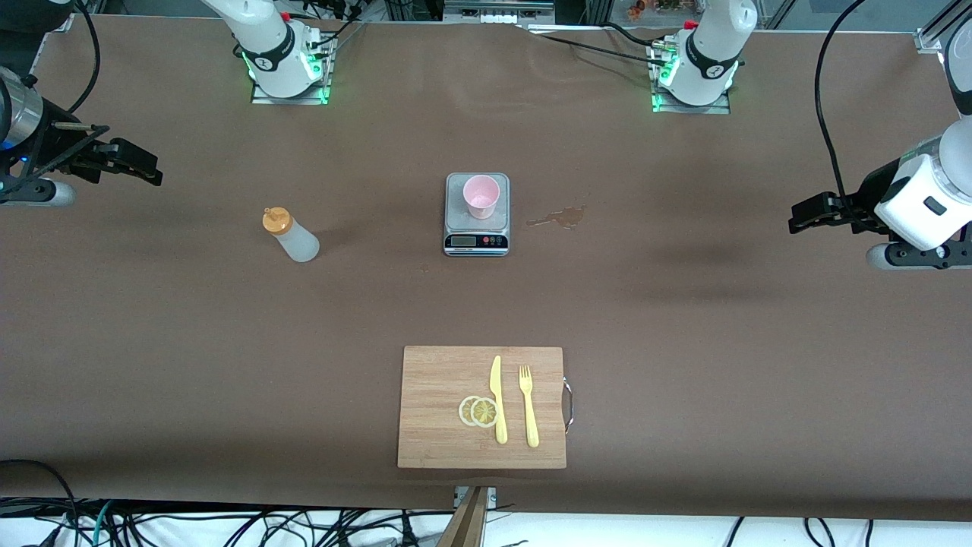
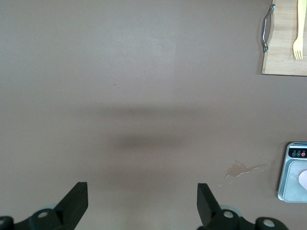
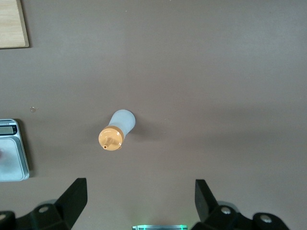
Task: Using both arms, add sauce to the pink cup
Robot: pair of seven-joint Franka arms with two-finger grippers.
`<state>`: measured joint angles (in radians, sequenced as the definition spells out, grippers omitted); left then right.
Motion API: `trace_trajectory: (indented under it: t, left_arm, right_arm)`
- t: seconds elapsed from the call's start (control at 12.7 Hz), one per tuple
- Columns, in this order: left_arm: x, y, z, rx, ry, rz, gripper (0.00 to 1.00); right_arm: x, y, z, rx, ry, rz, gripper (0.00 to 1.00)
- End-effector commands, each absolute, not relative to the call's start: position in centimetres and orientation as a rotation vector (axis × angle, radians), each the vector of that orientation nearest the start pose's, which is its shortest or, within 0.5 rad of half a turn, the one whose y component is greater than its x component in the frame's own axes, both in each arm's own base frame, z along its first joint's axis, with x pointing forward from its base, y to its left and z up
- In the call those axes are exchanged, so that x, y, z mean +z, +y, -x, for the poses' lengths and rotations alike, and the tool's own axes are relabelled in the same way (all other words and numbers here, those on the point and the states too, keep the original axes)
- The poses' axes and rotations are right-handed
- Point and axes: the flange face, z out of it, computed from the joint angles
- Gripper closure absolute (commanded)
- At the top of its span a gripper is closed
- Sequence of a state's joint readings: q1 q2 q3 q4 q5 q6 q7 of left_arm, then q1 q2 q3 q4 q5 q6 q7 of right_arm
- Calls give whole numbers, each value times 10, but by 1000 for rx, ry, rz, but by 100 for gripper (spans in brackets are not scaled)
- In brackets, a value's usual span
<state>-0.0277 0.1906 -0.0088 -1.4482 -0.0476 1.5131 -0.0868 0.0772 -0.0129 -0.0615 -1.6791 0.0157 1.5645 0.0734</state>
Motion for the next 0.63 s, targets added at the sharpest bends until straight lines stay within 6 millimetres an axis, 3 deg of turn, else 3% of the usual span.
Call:
trace_trajectory:
  t: [0.0, 0.16, 0.55]
  left_arm:
    - [572, -27, -604, 207, -53, 3180, 0]
    - [571, -27, -604, 209, -53, 3180, 0]
    - [571, -27, -604, 209, -53, 3180, 0]
  right_arm:
    - [582, 7, -545, 105, 140, 3124, 1]
    - [572, 3, -538, 126, 153, 3116, 1]
    - [574, 4, -543, 59, 156, 3122, 1]
